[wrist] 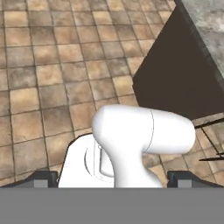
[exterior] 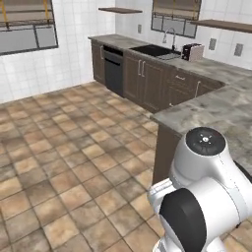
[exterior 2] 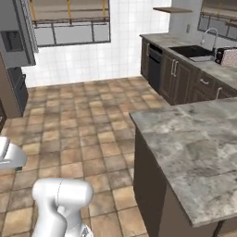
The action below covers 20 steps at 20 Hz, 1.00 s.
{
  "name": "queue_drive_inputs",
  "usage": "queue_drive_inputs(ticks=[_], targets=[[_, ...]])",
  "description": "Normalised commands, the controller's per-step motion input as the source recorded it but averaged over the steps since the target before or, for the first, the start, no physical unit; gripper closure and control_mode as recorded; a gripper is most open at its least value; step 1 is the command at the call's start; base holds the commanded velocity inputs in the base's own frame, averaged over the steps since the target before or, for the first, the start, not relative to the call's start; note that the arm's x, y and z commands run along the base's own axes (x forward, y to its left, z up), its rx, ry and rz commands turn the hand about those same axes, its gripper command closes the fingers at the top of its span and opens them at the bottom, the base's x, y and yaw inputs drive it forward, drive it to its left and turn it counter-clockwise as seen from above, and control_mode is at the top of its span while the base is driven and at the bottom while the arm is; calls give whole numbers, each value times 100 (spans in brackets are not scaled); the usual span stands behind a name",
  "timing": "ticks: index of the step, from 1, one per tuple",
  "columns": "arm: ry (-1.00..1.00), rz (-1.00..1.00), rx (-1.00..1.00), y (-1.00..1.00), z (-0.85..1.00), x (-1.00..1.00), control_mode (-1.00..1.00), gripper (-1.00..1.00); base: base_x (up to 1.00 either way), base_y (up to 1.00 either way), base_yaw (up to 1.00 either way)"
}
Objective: Open the fridge, grab two sodas, and place both sodas inside the bowl with ice on the dining counter.
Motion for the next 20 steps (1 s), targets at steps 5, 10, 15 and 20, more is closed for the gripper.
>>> queue_drive_inputs(ticks=[5,10,15,20], targets=[[0,0,0,0,0,0,100,-100,100,78,1],[0,0,0,0,0,0,100,-100,100,46,10],[0,0,0,0,0,0,100,-100,100,18,18],[0,0,0,0,0,0,100,-100,100,1,25]])
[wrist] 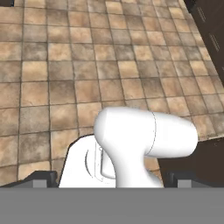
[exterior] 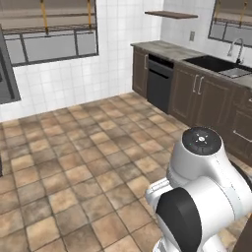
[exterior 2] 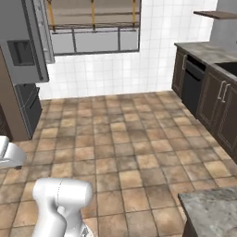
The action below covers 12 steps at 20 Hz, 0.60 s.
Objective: Open the fridge, grab two sodas, and place both sodas inside the bowl with ice on the dining counter.
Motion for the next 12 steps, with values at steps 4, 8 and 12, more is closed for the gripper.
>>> queue_drive_inputs(ticks=[4,8,12], targets=[[0,0,0,0,0,0,100,-100,100,0,27],[0,0,0,0,0,0,100,-100,100,-7,29],[0,0,0,0,0,0,100,-100,100,-15,31]])
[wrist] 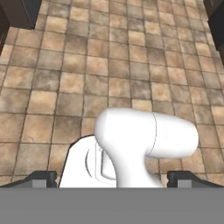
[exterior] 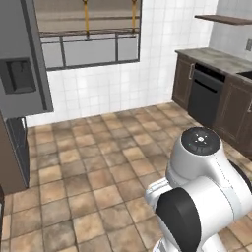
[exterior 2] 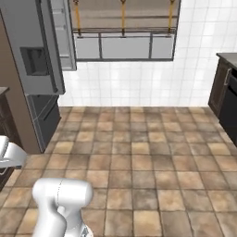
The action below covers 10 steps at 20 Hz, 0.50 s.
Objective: Open the fridge, grab two sodas, and place both sodas inside the bowl with ice on the dining counter.
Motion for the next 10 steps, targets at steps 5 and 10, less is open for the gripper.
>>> queue_drive_inputs(ticks=[5,10], targets=[[0,0,0,0,0,0,100,-100,100,-23,31],[0,0,0,0,0,0,100,-100,100,-32,30]])
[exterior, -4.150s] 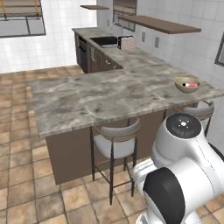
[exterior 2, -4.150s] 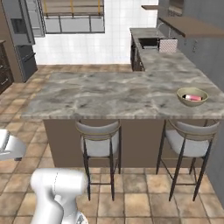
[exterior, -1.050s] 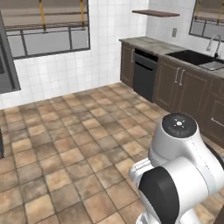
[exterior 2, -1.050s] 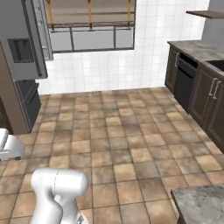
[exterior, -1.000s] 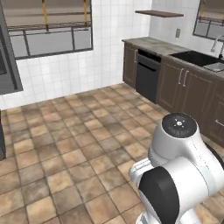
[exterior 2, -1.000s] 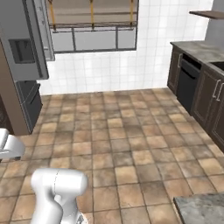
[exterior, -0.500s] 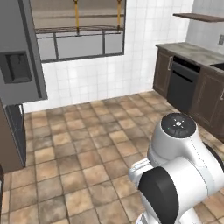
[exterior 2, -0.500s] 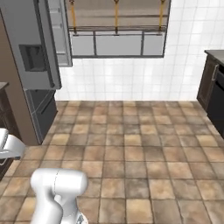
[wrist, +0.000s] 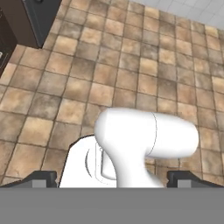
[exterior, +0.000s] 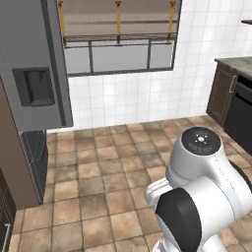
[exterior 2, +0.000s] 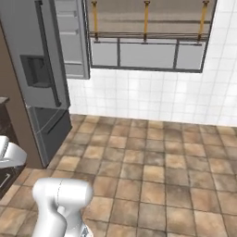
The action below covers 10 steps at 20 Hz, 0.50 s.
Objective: Open the fridge, grab two sodas, and place both sodas inside the bowl with ice on the dining counter.
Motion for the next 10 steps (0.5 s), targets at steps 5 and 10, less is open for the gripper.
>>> queue_drive_inputs(ticks=[5,10], targets=[[0,0,0,0,0,0,100,-100,100,-41,28],[0,0,0,0,0,0,100,-100,100,-52,27]])
